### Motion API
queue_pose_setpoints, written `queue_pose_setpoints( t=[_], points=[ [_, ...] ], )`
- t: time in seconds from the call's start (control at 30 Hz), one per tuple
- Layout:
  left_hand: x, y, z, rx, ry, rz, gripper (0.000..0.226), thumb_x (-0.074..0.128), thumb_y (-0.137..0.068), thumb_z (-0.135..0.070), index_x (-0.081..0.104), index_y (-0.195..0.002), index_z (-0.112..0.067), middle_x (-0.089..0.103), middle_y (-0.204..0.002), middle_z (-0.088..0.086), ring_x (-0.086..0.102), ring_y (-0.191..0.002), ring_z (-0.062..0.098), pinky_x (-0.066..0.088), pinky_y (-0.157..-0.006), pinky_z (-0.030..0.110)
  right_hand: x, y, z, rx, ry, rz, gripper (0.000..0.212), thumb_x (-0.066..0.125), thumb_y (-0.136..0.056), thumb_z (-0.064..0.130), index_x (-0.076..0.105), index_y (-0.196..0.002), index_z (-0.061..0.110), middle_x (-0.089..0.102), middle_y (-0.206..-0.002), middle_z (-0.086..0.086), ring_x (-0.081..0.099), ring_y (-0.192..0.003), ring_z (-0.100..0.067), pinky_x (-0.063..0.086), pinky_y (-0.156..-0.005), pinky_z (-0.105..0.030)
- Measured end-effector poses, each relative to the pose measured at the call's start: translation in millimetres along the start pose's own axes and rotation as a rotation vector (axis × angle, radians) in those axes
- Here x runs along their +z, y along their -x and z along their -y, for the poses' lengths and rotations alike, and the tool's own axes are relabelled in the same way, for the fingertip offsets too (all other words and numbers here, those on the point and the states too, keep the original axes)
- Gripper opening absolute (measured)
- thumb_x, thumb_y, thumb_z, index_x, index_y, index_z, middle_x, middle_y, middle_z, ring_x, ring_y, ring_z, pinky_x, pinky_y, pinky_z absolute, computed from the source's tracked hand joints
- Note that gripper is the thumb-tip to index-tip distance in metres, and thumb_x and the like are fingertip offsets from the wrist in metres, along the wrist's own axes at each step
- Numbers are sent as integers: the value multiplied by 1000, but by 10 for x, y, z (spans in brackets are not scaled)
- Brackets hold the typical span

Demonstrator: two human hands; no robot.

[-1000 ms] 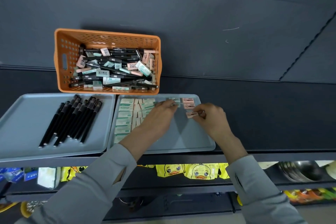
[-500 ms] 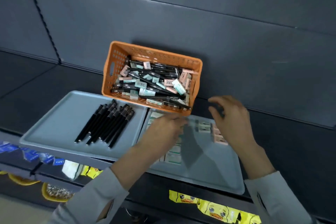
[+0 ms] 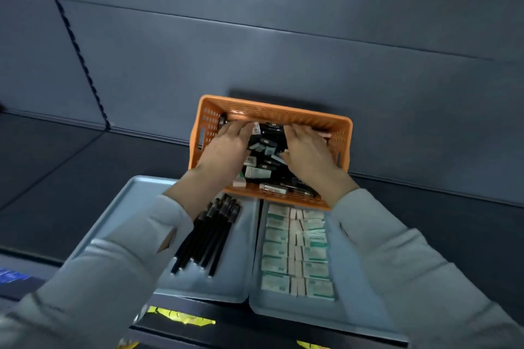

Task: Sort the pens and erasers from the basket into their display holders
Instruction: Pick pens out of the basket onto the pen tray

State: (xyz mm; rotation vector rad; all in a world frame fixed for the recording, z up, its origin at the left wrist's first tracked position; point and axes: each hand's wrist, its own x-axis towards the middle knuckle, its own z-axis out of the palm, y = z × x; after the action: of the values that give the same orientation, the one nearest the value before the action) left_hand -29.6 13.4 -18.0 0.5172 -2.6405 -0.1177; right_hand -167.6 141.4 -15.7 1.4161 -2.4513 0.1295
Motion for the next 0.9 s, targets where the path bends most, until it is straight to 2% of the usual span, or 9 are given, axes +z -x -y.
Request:
queue_pose_setpoints(
  t=[0.1, 0.2, 0.33, 0.5, 0.63, 0.73, 0.8, 0.9],
  points=[
    [75, -117, 42, 24, -31, 74, 72, 63, -92, -18, 24, -151, -12, 30, -155, 8, 30, -141, 27, 26, -116, 38, 64, -49, 77, 46, 40, 0, 68, 64, -90, 34, 35, -145, 5, 47, -141, -13, 43, -125, -31, 36, -108, -40],
    [151, -151, 80, 35, -40, 102, 78, 68, -88, -24, 24, -151, -13, 28, -156, 6, 31, -141, 28, 29, -116, 40, 66, -99, 131, 72, 86, -19, 58, 65, -88, 27, 44, -137, 5, 48, -134, -13, 42, -121, -30, 36, -106, -38],
    [196, -157, 117, 18, -18, 58, 82, 72, -84, -28, 26, -151, -15, 34, -153, 5, 35, -137, 28, 31, -115, 41, 78, -173, 163, 107, 98, -11, 48, 66, -86, 18, 52, -130, 5, 50, -128, -14, 44, -118, -31, 39, -103, -39],
    [219, -168, 157, -10, 6, 39, 82, 72, -84, -34, 27, -150, -16, 35, -152, 5, 35, -137, 28, 31, -115, 41, 117, -108, 215, 143, 140, -60, 37, 69, -83, 8, 60, -119, 8, 51, -123, -13, 50, -113, -31, 52, -79, -41],
    [202, -169, 159, -29, 7, 39, 83, 71, -84, -35, 25, -151, -15, 34, -153, 5, 31, -139, 28, 27, -116, 40, 91, -130, 233, 91, 178, -59, 42, 66, -82, 2, 57, -123, 7, 61, -120, -13, 56, -113, -30, 53, -79, -40],
    [140, -156, 170, -70, 86, 47, 87, 74, -83, -30, 23, -151, -14, 32, -154, 5, 30, -140, 28, 27, -114, 40, 33, -91, 204, 84, 178, -116, 43, 73, -75, 1, 60, -115, 8, 66, -109, -12, 61, -104, -30, 54, -70, -40],
    [122, -141, 179, -93, 140, 21, 85, 75, -82, -30, 26, -150, -14, 35, -152, 5, 34, -138, 28, 31, -113, 41, -14, -16, 153, 76, 125, -164, 40, 75, -75, 3, 61, -112, 9, 67, -106, -11, 62, -100, -30, 54, -71, -40],
    [157, -120, 148, -106, 199, -124, 68, 71, -84, -32, 37, -140, -13, 45, -138, 5, 43, -128, 24, 39, -108, 38, -77, 140, 55, 89, -83, -254, 38, 75, -76, 3, 62, -111, 9, 67, -107, -11, 62, -100, -33, 52, -80, -41]
  ],
)
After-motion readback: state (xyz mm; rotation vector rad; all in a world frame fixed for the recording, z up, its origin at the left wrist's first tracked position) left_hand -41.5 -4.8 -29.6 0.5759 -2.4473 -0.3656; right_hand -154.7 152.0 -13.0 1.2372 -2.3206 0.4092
